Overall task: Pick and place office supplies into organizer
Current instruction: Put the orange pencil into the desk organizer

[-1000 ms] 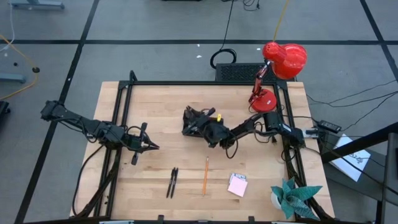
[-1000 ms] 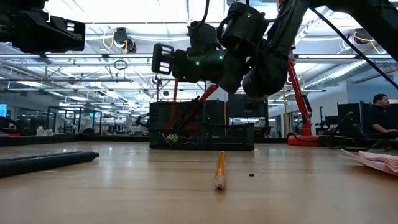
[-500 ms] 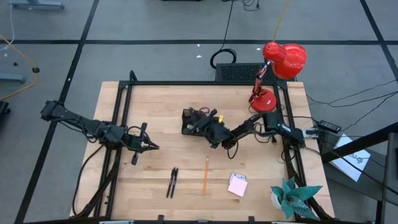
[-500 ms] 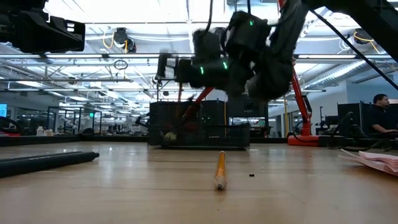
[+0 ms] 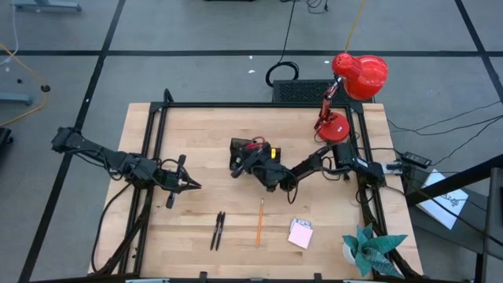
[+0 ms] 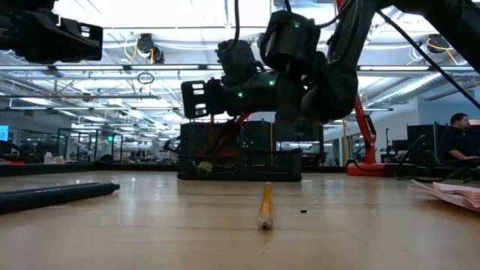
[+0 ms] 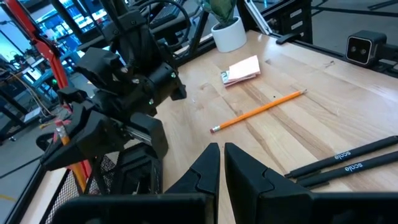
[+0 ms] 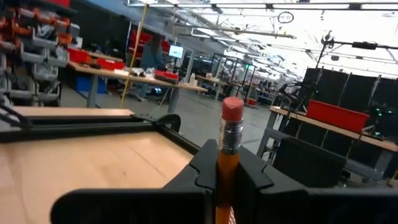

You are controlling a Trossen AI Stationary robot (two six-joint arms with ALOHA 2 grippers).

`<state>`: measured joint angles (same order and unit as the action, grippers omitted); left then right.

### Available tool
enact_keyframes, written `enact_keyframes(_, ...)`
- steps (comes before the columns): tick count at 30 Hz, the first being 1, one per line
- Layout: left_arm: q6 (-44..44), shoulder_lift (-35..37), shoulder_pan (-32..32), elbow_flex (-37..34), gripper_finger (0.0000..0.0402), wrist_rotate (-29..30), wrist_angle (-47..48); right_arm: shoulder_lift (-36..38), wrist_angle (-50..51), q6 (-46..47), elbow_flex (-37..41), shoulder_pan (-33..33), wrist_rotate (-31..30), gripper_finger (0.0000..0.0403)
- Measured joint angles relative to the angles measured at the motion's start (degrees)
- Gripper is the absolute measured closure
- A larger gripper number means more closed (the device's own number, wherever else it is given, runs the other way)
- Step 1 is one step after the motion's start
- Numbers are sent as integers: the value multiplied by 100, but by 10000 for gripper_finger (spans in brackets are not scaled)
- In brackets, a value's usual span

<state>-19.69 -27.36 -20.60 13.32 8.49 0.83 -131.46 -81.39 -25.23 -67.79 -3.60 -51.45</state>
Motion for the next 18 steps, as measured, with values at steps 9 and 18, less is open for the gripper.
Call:
enact_keyframes(9,12,1,0,0,371,0,21,384,2270,-140,-724,-81,-609,392)
enact_keyframes(18,66,1,-1,0,371,-12,76,1010,5064,1502,-1474,76,-364,392)
